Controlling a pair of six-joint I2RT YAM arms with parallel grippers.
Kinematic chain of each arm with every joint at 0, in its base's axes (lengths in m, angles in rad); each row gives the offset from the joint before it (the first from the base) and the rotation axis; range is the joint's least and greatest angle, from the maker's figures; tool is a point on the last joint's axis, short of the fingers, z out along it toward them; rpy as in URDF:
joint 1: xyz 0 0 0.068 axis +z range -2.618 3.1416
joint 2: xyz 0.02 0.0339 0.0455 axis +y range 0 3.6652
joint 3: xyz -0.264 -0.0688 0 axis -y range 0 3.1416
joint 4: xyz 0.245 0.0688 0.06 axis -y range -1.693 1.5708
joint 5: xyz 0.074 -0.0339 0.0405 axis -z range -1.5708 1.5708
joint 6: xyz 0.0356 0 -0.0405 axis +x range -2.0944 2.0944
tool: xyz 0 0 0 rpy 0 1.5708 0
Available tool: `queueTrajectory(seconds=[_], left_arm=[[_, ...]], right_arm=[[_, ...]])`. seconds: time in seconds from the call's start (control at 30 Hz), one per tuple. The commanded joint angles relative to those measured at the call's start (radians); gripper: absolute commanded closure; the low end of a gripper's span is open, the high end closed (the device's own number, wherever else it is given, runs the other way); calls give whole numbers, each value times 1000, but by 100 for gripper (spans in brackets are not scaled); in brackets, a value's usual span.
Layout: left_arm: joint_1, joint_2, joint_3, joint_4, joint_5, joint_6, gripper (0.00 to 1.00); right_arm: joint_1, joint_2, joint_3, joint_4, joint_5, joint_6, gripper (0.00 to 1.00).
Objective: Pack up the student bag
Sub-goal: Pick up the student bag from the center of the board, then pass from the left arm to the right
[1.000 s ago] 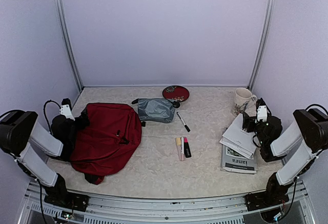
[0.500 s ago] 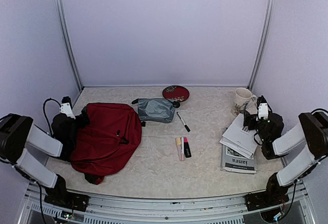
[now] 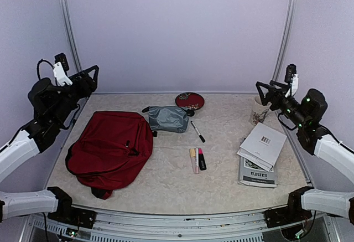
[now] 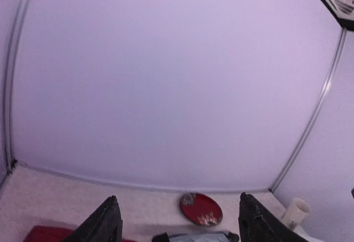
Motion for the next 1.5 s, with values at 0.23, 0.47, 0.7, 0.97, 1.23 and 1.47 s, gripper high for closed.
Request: queueTrajectory(seconds=[0.23, 0.47, 0.7, 0.97, 1.23, 1.47], left_arm=[[-175, 255, -7, -635, 141, -70, 2], [-91, 436, -28, -574, 99, -93, 1], [-137, 677, -32, -559, 62, -87, 1], [-195, 800, -32, -511, 88, -88, 39], [-219, 550, -66, -430, 157, -202, 100], [-294, 263, -56, -402, 62, -296, 100]], right_arm=[[456, 139, 231, -511, 107, 20, 0], [586, 296, 331, -649, 166, -29, 0], [705, 436, 450, -754, 236, -47, 0], [782, 537, 516, -786, 242, -37, 0], [874, 672, 593, -698, 178, 74, 0], [944, 921, 811, -696, 102, 194, 0]])
